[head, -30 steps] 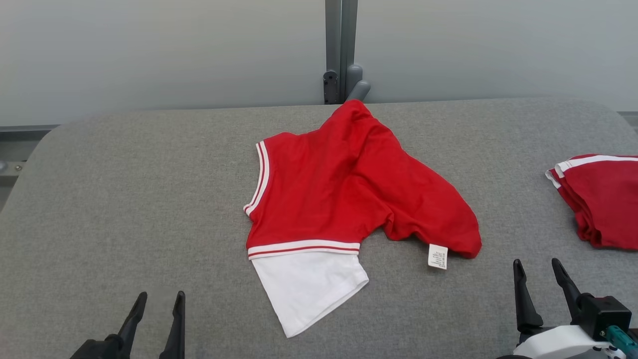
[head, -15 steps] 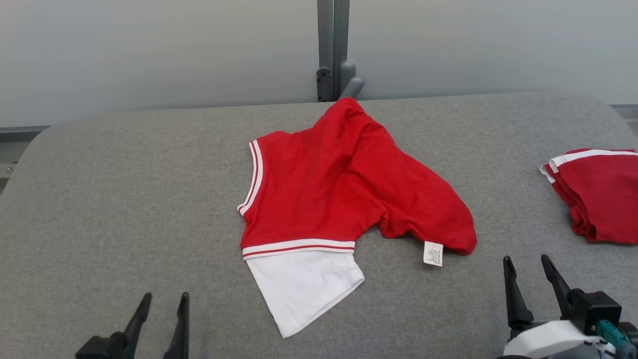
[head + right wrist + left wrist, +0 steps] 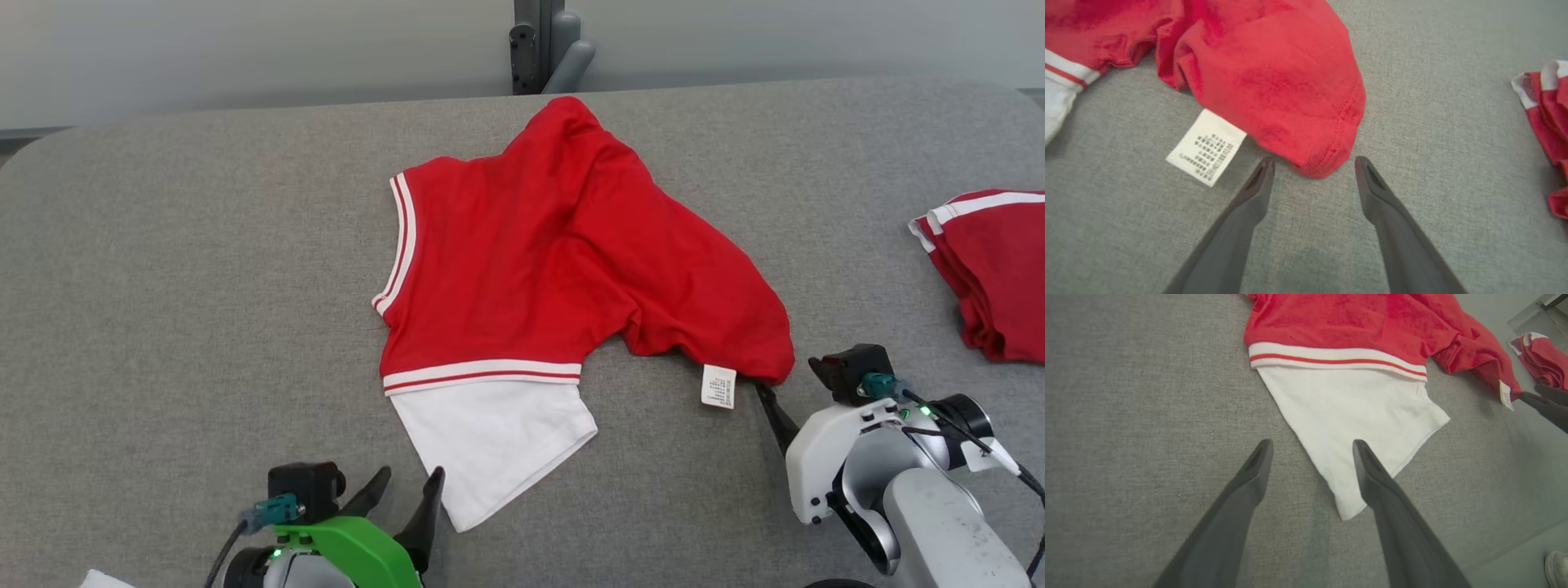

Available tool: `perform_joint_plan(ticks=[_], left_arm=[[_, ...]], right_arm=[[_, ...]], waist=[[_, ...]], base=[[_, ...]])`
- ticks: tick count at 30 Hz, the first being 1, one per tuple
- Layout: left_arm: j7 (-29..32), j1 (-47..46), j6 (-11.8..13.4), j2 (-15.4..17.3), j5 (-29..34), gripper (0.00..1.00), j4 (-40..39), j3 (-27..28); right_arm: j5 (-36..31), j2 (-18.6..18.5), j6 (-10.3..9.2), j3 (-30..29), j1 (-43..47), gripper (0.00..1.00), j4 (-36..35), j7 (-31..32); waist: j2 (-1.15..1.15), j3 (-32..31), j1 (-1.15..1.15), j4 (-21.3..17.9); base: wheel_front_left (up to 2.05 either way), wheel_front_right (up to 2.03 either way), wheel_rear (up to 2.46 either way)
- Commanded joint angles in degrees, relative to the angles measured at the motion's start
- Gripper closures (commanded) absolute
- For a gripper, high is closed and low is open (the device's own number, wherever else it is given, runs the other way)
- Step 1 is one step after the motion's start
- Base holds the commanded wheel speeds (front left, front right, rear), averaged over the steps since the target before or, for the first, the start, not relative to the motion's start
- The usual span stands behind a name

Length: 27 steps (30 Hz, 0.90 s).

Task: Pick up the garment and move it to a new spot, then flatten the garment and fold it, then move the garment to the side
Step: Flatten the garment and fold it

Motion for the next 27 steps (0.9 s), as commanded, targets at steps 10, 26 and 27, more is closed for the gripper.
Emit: perform_joint_plan(ticks=[10, 26, 27], left_arm=[[0.6, -2.1, 1.0, -1.9, -2.3, 0.0, 1.9, -2.2], [0.1, -7.1, -0.6, -2.9, -3.8, 1.0, 12.5, -7.2], [0.1, -7.4, -0.9, -3.0, -4.1, 1.0, 13.1, -7.6]], right_arm=[[0.6, -1.3, -0.09, 2.4, -3.6, 0.0, 4.8, -1.7], [-0.8, 0.1, -0.09, 5.3, -9.5, 0.91, 9.3, -6.5], [-0.7, 0.1, -0.09, 5.6, -9.7, 1.0, 9.7, -6.8]], waist=[[0.0, 2.6, 0.0, 1.5], [0.0, 4.7, 0.0, 0.0], [0.0, 4.7, 0.0, -0.1]], base=[[0.0, 0.0, 0.0], [0.0, 0.0, 0.0], [0.0, 0.0, 0.0]])
